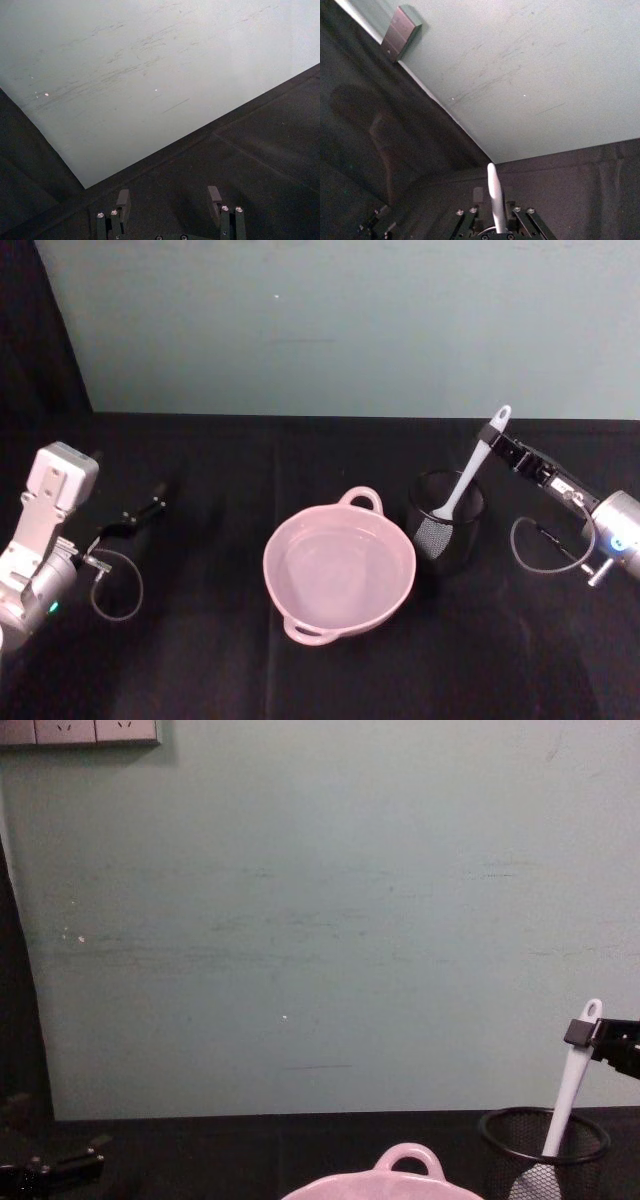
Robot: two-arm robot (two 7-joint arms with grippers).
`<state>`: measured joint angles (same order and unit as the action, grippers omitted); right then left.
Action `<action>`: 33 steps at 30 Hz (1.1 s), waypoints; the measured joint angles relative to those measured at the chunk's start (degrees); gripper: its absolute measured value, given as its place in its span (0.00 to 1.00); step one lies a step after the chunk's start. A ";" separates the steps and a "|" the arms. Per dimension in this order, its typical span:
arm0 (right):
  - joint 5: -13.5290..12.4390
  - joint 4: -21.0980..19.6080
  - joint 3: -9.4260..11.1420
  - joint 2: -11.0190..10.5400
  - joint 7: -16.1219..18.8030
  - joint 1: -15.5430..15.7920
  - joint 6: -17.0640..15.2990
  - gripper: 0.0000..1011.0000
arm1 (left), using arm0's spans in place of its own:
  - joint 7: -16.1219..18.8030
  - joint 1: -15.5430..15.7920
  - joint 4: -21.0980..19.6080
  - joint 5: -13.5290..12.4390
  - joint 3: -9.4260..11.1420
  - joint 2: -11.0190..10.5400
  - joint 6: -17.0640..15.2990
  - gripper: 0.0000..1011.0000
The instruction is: Use the one hand to pick up the spoon and stir the clear water in the bowl.
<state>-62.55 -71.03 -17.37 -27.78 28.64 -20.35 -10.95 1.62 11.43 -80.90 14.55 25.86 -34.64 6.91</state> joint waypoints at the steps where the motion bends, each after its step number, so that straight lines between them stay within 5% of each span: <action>1: 0.22 -0.29 -0.15 -0.22 -0.09 0.05 0.24 0.27 | 0.00 0.00 0.00 0.00 0.00 0.00 0.00 0.99; 6: 2.23 -2.32 -1.30 -1.76 -0.69 0.34 2.58 0.13 | 0.00 0.00 0.00 0.00 0.00 0.00 0.00 0.99; 11: 5.73 -5.20 -2.25 -3.26 -1.52 0.82 5.59 0.12 | 0.00 0.00 0.00 0.00 0.00 0.00 0.00 0.99; 16: 12.49 -10.42 -3.12 -5.73 -3.31 1.17 8.42 0.12 | 0.00 0.00 0.00 0.00 -0.01 0.00 0.00 0.99; 25: 20.79 -19.32 -3.48 -9.62 -4.84 0.74 9.41 0.12 | 0.00 0.00 0.00 0.00 0.00 0.00 0.00 0.99; 33: 23.29 -23.34 -2.44 -10.46 -5.24 0.67 8.74 0.12 | 0.00 0.00 0.00 0.00 0.00 0.00 0.00 0.99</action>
<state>-39.26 -94.38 -19.82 -38.23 23.40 -19.68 -2.21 1.62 11.43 -80.90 14.55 25.86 -34.65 6.91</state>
